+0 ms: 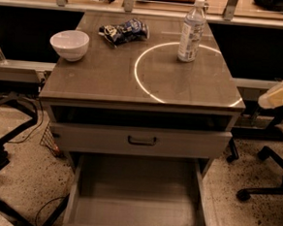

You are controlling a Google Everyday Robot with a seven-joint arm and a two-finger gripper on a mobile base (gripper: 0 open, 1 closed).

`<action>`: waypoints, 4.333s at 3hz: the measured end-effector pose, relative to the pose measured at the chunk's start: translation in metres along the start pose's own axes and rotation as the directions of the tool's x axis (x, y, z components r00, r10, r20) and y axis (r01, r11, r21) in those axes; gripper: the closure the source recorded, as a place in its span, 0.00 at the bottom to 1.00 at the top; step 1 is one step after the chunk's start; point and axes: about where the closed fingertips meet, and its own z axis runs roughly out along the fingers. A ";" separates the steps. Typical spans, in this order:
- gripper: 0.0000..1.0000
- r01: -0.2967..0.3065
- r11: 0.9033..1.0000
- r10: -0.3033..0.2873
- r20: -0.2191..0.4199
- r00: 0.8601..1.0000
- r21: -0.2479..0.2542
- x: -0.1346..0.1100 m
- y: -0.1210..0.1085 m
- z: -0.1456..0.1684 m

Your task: Move blue plastic bottle near white bowl

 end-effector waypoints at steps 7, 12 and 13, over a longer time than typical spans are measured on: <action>0.00 -0.311 0.950 0.269 0.592 0.760 -0.033 -0.067 -0.146 0.165; 0.24 -0.260 0.960 0.267 0.618 0.739 -0.103 -0.121 -0.163 0.272; 0.47 -0.255 0.961 0.263 0.619 0.740 -0.103 -0.127 -0.163 0.276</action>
Offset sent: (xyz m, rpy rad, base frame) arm 0.0991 -0.0703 0.0761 0.2915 -0.4224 -0.1435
